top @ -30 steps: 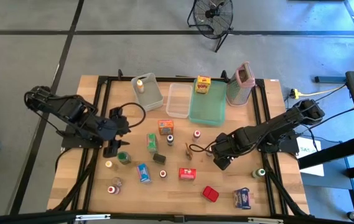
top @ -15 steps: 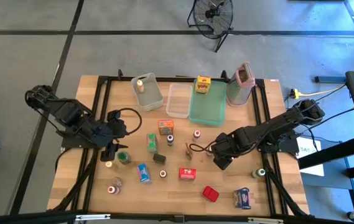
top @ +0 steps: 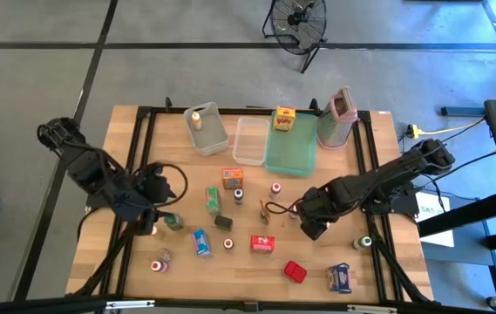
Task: Pick & Place Kitchen Items
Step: Put the white seasoning bottle into the white bin
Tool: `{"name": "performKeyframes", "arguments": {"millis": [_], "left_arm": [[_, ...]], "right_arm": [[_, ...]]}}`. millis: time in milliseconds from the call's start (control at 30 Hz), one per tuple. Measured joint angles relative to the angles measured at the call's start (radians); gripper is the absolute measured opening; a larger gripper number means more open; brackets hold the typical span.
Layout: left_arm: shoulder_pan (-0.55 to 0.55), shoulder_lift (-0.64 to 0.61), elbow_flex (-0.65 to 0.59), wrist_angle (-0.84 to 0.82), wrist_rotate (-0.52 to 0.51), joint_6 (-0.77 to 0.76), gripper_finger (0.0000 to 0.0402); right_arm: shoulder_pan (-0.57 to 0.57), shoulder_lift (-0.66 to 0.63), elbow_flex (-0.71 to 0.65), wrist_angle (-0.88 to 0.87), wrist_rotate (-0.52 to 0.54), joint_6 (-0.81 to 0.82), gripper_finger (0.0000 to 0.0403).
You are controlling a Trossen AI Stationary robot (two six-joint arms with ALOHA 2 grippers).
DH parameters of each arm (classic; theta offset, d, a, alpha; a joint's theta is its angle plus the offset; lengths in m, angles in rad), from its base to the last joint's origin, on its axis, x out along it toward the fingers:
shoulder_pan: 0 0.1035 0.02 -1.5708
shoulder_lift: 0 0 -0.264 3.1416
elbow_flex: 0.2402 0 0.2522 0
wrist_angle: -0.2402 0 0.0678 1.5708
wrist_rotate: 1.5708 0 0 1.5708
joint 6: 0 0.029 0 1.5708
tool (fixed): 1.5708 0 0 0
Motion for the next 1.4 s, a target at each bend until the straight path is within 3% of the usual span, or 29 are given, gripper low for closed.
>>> {"name": "performKeyframes", "arguments": {"millis": [300,500,733,1033,1233,1400], "left_arm": [[-0.011,0.000,0.000,-0.008,-0.010,0.007,0.0229],[-0.011,0.000,0.000,-0.013,-0.017,0.018,0.0229],[-0.012,0.000,0.000,-0.023,-0.024,0.003,0.0228],[-0.010,-0.001,0.000,-0.055,-0.038,-0.080,0.0229],[0.012,-0.008,0.000,-0.056,-0.071,-0.122,0.0230],[0.032,-0.021,0.000,-0.053,-0.079,-0.190,0.0228]], "right_arm": [[-0.012,0.000,0.290,-0.326,0.002,-0.013,0.0213],[-0.063,-0.001,0.498,-0.377,0.128,-0.102,0.0213],[-0.224,0.008,0.605,-0.339,0.232,-0.351,0.0213],[-0.469,0.092,0.606,-0.169,0.202,-0.830,0.0213],[-0.615,0.199,0.607,-0.039,0.141,-1.120,0.0213],[-0.697,0.313,0.659,-0.028,0.143,-1.310,0.0213]]}}
